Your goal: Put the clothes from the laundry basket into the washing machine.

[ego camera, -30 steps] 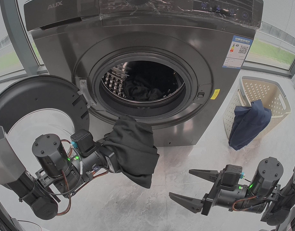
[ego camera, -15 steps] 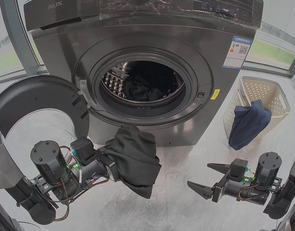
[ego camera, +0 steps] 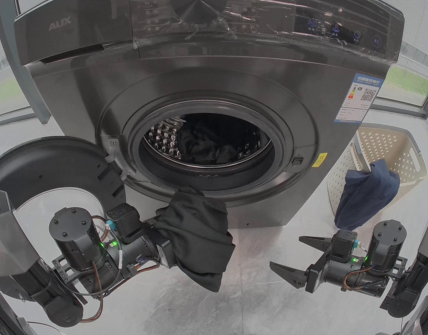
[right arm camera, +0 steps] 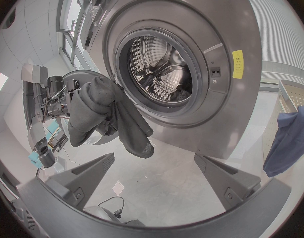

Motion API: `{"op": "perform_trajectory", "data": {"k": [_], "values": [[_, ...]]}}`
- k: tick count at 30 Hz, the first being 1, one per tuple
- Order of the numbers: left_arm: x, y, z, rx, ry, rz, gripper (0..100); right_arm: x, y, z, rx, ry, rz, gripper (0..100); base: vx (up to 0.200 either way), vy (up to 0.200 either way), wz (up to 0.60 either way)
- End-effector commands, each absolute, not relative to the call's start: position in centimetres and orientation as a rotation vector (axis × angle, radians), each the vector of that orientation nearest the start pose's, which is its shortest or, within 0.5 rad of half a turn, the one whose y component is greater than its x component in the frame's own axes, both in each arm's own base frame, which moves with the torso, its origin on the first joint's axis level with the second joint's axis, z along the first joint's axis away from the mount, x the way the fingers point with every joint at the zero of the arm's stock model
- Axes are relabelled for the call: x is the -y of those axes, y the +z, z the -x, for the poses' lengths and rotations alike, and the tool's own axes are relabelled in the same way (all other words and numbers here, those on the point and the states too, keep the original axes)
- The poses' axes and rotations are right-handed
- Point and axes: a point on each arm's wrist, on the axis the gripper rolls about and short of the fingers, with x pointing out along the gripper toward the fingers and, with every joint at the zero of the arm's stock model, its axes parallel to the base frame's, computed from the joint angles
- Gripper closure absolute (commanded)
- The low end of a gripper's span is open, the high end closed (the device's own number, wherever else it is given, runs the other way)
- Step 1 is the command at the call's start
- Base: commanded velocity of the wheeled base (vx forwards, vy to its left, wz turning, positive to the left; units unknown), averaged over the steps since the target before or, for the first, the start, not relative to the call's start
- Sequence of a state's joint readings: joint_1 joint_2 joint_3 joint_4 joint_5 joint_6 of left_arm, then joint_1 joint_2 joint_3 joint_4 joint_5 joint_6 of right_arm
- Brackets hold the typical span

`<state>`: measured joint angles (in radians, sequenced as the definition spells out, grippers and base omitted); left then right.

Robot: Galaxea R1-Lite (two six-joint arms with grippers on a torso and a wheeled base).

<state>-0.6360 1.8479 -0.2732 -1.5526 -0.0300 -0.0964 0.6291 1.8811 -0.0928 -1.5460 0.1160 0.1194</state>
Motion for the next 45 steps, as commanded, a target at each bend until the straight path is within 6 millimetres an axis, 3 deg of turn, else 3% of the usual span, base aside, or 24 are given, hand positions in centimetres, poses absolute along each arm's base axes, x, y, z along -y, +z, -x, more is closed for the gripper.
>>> {"op": "perform_trajectory", "data": {"k": [1, 11, 29, 36, 40, 45], "values": [[15.7, 10.9, -20.7, -0.061, -0.671, 0.084, 100, -13.6, 7.4, -18.1, -0.285, 0.727, -0.05, 0, 0.2, 0.0, 0.0], [16.2, 10.4, -19.8, -0.087, -0.702, 0.073, 100, -14.1, 7.2, -14.8, -0.334, 0.848, -0.016, 0, 0.02, 0.0, 0.0], [16.3, 10.6, -20.3, -0.075, -0.692, 0.074, 100, -14.5, 7.4, -14.8, -0.319, 0.864, -0.02, 0, -0.033, 0.0, 0.0], [18.6, 10.1, -23.2, -0.034, -0.694, 0.061, 100, -15.1, 7.7, -14.9, -0.3, 0.882, -0.027, 0, 0.0, 0.0, 0.0], [20.6, 8.6, -26.7, -0.008, -0.672, 0.052, 100, -15.0, 8.2, -14.8, -0.275, 0.883, -0.037, 0, 0.0, 0.0, 0.0], [22.2, 8.5, -30.8, 0.077, -0.635, 0.077, 100, -15.0, 8.3, -14.9, -0.268, 0.882, -0.038, 0, 0.0, 0.0, 0.0]]}}
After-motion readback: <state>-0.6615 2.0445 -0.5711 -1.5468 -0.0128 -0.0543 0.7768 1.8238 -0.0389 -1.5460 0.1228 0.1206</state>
